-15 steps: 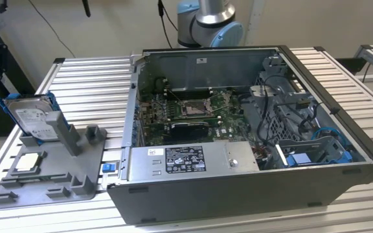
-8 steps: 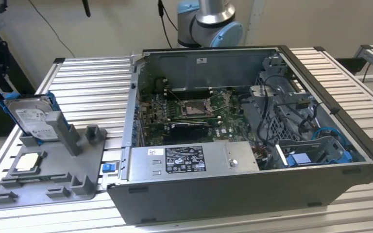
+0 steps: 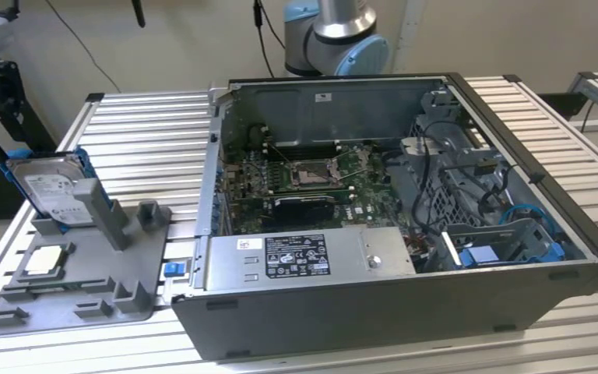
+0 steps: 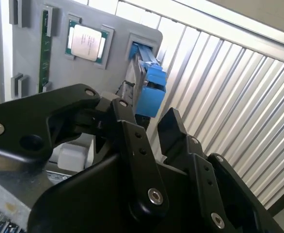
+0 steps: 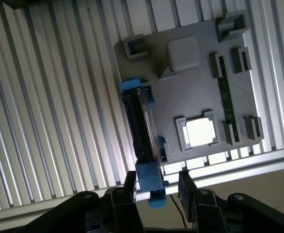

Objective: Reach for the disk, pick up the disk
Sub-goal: 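Pick up the disk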

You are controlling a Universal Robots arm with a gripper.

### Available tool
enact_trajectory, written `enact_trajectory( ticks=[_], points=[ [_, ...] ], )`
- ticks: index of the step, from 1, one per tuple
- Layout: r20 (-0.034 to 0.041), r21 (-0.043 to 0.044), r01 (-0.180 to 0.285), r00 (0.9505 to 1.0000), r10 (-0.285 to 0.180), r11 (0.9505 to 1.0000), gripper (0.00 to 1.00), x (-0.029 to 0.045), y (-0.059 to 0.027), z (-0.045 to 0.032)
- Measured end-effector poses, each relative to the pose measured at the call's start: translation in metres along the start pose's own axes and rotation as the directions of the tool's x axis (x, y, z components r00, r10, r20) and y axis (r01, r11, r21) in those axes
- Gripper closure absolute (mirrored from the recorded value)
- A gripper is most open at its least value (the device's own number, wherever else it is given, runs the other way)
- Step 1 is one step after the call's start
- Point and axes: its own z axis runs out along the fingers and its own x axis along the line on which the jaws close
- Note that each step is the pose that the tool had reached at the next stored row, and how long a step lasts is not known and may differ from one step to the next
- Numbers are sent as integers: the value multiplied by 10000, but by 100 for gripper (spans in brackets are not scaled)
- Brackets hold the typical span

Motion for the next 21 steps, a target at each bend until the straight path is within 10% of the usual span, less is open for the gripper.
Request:
enact_trajectory(
  ticks=[7, 21],
  points=[
    [74, 34, 32, 10000, -32, 10000, 0, 99, -23, 80],
    [245, 528, 171, 9995, -184, 9985, 0, 75, 94, 65]
  ],
)
